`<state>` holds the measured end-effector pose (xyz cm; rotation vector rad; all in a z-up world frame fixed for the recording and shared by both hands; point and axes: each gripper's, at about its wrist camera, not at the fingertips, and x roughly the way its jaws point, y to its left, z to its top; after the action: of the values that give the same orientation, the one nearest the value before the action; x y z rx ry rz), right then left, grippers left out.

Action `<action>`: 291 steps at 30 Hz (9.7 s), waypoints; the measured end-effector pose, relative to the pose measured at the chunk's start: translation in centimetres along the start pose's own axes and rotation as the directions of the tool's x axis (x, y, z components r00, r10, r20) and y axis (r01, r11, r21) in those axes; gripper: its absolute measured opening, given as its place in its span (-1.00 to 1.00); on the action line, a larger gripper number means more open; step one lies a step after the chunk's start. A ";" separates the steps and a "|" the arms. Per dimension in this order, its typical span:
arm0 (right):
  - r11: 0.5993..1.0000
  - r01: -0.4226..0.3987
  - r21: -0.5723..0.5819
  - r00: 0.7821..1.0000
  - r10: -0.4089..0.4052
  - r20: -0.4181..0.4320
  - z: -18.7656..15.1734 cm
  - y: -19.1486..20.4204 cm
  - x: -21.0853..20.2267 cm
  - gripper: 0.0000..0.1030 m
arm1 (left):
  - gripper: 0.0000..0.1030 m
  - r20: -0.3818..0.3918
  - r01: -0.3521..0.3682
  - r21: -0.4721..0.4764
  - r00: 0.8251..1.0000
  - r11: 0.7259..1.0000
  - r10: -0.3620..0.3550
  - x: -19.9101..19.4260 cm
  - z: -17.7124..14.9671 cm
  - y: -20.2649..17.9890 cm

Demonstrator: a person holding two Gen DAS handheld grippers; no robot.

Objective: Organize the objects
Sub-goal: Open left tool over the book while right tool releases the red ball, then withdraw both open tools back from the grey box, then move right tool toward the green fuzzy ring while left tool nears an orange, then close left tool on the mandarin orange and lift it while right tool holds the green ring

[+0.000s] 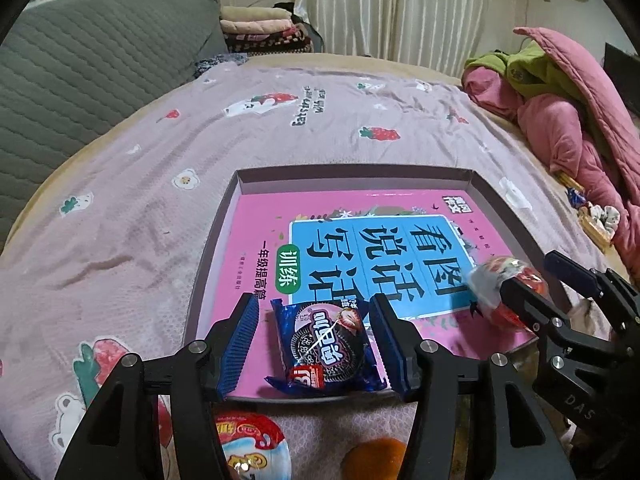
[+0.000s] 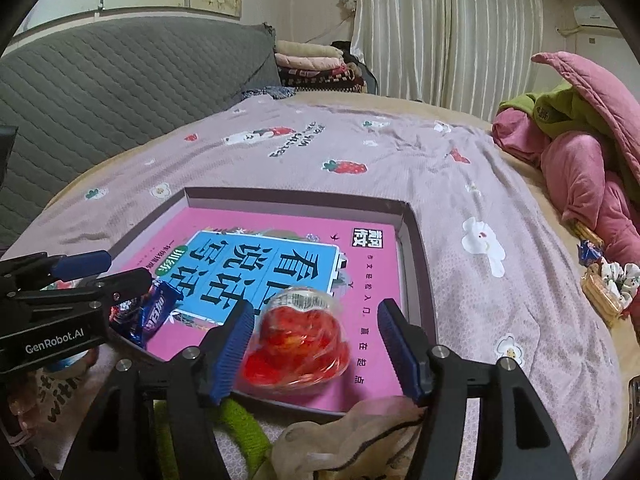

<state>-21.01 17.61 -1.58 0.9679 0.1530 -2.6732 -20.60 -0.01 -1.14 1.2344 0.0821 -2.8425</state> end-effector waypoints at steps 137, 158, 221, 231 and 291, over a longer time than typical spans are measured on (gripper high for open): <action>0.925 0.072 -0.374 0.993 -0.031 0.115 -10.2 6.2 -11.3 0.39 | 0.29 -0.033 0.032 0.096 0.999 0.995 -0.029 -10.7 -11.7 -1.0; 0.888 0.111 -0.446 0.990 -0.061 0.124 -10.4 7.5 -10.1 0.39 | 0.29 -0.065 0.058 0.085 0.996 0.995 -0.053 -8.2 -11.9 -1.1; 0.724 0.173 -0.668 0.985 -0.121 0.124 -9.8 9.4 -4.9 0.28 | 0.29 -0.097 0.120 0.070 0.989 0.990 -0.113 -2.4 -9.2 -1.7; 0.703 0.128 -0.700 0.992 -0.102 0.079 -9.7 9.1 -3.7 0.13 | 0.29 -0.119 0.144 0.053 0.983 0.988 -0.137 -1.4 -8.4 -1.7; 0.907 -0.074 -0.415 0.961 0.175 0.212 -4.7 6.1 -10.2 -0.66 | -0.23 0.046 0.177 0.071 0.982 0.982 -0.181 -8.3 -6.9 -2.1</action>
<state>-8.76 15.16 1.35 0.4959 0.5455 -2.4711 -10.06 2.65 0.29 1.2228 0.1018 -3.0532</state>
